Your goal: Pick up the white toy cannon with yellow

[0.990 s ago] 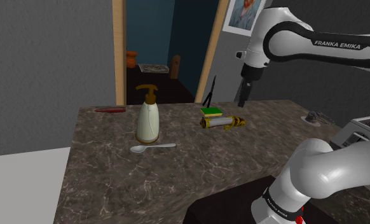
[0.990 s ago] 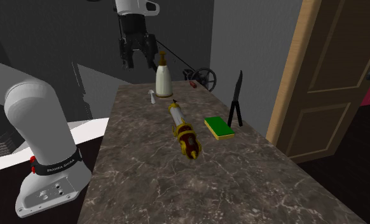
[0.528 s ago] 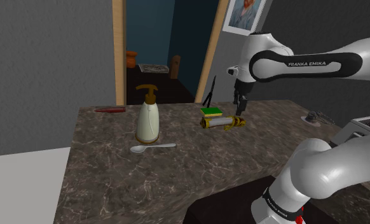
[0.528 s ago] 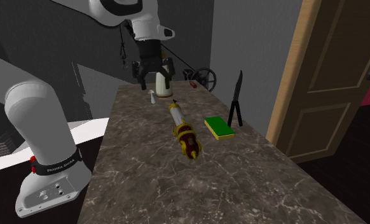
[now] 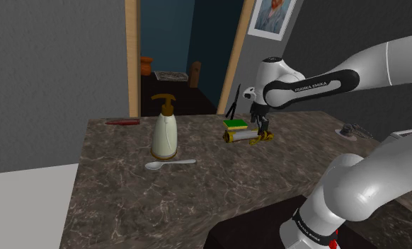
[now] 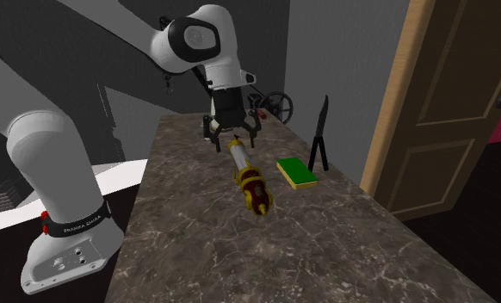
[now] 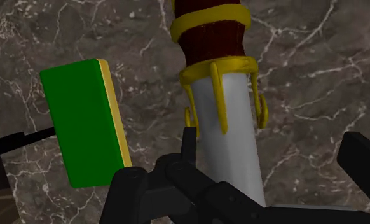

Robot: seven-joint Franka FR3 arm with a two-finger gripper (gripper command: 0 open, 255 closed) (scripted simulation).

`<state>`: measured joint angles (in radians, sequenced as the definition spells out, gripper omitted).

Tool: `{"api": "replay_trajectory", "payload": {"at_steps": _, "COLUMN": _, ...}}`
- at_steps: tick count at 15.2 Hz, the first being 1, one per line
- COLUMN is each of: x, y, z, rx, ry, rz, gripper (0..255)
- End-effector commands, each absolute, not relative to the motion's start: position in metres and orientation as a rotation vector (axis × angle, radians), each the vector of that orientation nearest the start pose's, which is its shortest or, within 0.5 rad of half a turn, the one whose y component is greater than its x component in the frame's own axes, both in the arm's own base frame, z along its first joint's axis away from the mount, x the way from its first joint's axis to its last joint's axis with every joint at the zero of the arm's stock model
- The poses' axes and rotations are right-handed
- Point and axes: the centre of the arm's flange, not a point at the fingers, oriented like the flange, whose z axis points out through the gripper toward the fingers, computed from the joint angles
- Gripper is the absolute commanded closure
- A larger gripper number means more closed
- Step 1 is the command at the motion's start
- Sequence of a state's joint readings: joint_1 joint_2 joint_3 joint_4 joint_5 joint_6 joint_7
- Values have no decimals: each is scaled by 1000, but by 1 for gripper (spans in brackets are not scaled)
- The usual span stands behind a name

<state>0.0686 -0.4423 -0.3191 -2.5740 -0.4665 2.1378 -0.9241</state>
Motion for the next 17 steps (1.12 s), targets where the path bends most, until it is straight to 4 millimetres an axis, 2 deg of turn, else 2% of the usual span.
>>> {"api": "replay_trajectory", "payload": {"at_steps": 1, "x": 399, "y": -127, "z": 387, "rx": -2932, "ry": -1648, "rz": 251, "gripper": 0}}
{"api": "replay_trajectory", "payload": {"at_steps": 8, "x": 399, "y": -127, "z": 350, "rx": -2932, "ry": -1648, "rz": 251, "gripper": 0}}
{"api": "replay_trajectory", "payload": {"at_steps": 10, "x": 399, "y": -127, "z": 347, "rx": -2932, "ry": -1648, "rz": 251, "gripper": 0}}
{"api": "replay_trajectory", "payload": {"at_steps": 11, "x": 399, "y": -127, "z": 347, "rx": -2932, "ry": -1648, "rz": 251, "gripper": 255}}
{"api": "replay_trajectory", "payload": {"at_steps": 17, "x": 399, "y": -127, "z": 347, "rx": -2932, "ry": -1648, "rz": 251, "gripper": 255}}
